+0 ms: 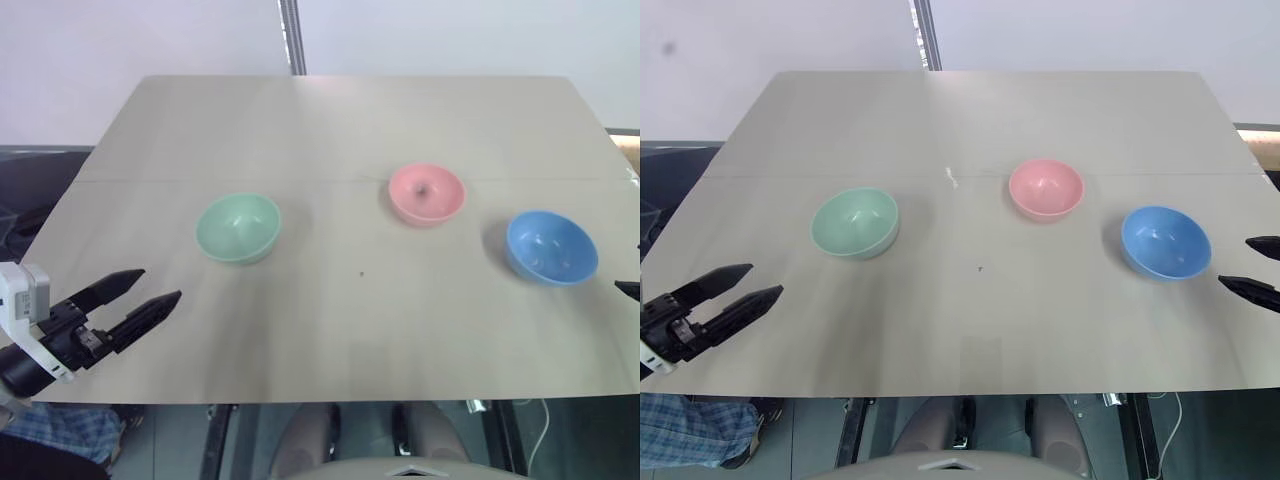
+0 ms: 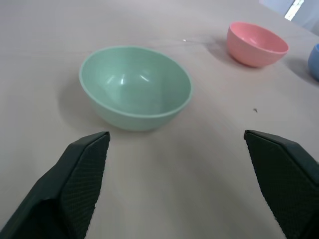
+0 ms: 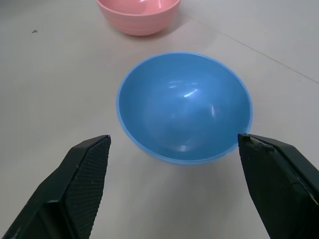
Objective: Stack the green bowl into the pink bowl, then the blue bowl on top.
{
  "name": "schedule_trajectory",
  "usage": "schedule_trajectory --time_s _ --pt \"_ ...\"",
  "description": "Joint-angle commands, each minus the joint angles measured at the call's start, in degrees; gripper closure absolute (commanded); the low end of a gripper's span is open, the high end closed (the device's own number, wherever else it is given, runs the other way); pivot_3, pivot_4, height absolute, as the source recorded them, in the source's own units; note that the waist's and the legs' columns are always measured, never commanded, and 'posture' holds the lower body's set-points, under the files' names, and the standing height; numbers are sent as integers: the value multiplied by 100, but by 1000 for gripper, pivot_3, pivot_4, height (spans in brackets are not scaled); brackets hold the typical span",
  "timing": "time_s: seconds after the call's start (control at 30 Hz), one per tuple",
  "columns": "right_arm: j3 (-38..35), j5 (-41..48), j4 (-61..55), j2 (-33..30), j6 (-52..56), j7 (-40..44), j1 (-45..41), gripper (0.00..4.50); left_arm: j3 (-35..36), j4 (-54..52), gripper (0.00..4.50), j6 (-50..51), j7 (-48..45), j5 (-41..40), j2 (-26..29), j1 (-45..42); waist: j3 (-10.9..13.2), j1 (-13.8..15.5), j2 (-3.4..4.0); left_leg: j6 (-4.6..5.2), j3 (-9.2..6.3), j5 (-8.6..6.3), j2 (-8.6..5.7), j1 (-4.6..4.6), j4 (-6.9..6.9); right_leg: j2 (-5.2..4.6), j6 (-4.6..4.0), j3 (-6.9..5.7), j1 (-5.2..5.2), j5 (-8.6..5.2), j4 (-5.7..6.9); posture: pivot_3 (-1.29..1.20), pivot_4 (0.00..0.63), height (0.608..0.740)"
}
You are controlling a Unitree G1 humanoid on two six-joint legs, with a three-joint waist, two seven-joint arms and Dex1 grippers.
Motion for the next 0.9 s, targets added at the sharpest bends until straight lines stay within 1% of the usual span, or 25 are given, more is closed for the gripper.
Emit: schedule_trajectory --time_s 0.03,0.1,0.17,0.23,0.3,0.4,0.5,0.6,0.67,0.77,0.8,0.9 --pt "-32 -29 -403 -164 173 -93 -5 0 86 -157 18 -154 -85 107 68 40 0 0 0 -1 1 0 0 0 0 0 0 0 -1 0 0 0 150 740" --pt "143 43 -710 -181 433 -251 -131 0 98 -196 18 -159 -137 56 52 40 0 -9 1 -2 1 1 0 0 0 1 0 0 -1 0 1 0 150 740" --pt "339 130 -1034 -48 384 -445 -444 0 125 -246 18 -161 -163 -14 27 30 -1 -22 3 -2 2 1 0 2 1 1 0 3 -1 0 6 0 150 740" --pt "686 173 -1373 -26 508 -529 -647 0 199 -301 18 -144 -190 -117 0 44 -1 -22 3 -2 3 1 0 3 2 1 0 4 -1 0 9 0 150 740" --pt "1186 158 -1742 -17 830 -794 -930 0 265 -350 18 -133 -215 -189 -29 70 -1 -17 2 -3 3 1 1 4 2 2 0 3 -3 0 13 0 150 740" --pt "2107 -24 -2115 150 1042 -1182 -1623 0 246 -390 18 -150 -230 -196 -36 86 -1 -18 2 -4 1 2 1 2 3 2 0 2 -6 0 14 0 150 740" --pt "3051 -354 -2151 626 1191 -1648 -2530 0 110 -490 18 -192 -232 -207 -27 9 -1 -17 0 -4 1 2 -1 -3 5 1 0 2 -11 0 13 0 150 740" --pt "3961 -785 -2006 1067 1389 -1877 -3394 0 36 -565 18 -170 -223 -275 3 -93 0 -8 -2 -5 -2 3 -1 -8 7 0 0 0 -18 0 17 0 150 740" --pt "4432 -1101 -1786 1314 1424 -1973 -3862 0 16 -617 18 -166 -277 -329 21 -123 0 -16 -1 -5 -1 3 -2 -9 7 0 0 2 -20 0 17 0 150 740" --pt "5342 -1901 -1086 1717 1331 -2052 -4622 0 126 -758 18 -154 -453 -628 125 -242 -1 -27 -3 -6 -1 3 -3 -13 8 1 0 1 -24 0 16 0 150 740" --pt "5587 -2115 -868 1831 1300 -2036 -4810 0 171 -780 18 -163 -506 -716 153 -288 -1 -24 -5 -6 -1 3 -3 -14 9 0 -1 1 -25 0 16 0 150 740" --pt "5996 -2546 -359 2164 1157 -2059 -5220 0 230 -818 18 -162 -696 -788 221 -258 -2 -12 -7 -6 -6 3 -6 -23 10 -2 -1 -5 -31 0 12 0 150 740"
